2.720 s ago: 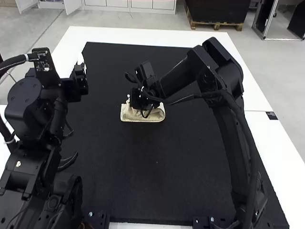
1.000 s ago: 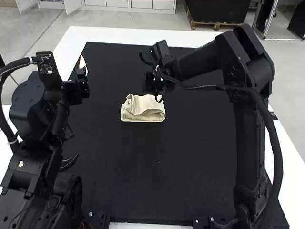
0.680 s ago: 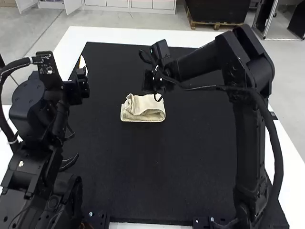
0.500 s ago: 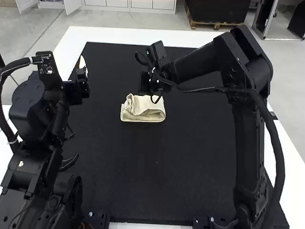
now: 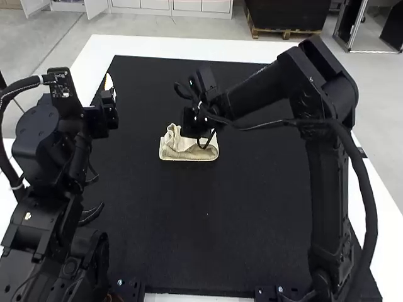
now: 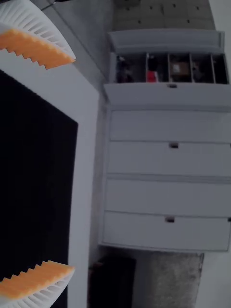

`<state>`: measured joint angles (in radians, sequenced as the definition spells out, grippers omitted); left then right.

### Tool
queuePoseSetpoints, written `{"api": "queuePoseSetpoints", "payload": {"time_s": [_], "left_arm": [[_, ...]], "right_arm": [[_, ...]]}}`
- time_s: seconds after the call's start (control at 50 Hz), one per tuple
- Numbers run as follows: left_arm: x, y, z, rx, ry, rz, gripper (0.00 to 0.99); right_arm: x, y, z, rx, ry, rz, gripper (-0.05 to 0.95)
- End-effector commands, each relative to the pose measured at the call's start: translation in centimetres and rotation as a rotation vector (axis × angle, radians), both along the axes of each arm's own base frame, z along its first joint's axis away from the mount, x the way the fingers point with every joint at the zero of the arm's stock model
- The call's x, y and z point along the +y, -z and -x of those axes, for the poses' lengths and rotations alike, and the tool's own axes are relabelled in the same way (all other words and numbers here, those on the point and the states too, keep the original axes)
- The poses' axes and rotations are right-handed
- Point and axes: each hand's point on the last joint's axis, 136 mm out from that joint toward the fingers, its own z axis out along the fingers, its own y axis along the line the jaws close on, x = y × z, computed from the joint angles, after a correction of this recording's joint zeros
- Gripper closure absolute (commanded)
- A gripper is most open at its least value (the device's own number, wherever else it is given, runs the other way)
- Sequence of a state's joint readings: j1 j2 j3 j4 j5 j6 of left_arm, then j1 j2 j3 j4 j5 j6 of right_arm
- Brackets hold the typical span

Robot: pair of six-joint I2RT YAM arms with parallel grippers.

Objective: Fold the towel.

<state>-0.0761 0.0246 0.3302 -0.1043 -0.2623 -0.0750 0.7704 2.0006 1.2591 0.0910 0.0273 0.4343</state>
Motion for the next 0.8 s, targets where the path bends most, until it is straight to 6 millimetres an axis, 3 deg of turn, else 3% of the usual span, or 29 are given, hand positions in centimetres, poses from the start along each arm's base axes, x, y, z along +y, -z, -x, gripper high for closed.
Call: {"api": "queuePoseSetpoints", "payload": {"time_s": [0.0, 0.32, 0.78], "left_arm": [[0.2, -0.8, 0.6, -0.035, -0.008, -0.003, 0.051], [0.2, -0.8, 0.6, -0.035, -0.008, -0.003, 0.051], [0.2, -0.8, 0.6, -0.035, -0.008, -0.003, 0.051]], "right_arm": [[0.3, 0.3, 0.4, -0.005, -0.001, -0.005, 0.9], [1.3, 2.2, 1.8, 0.02, -0.032, 0.019, 0.9], [2.1, 2.6, 1.7, 0.009, -0.041, 0.008, 0.9]]}}
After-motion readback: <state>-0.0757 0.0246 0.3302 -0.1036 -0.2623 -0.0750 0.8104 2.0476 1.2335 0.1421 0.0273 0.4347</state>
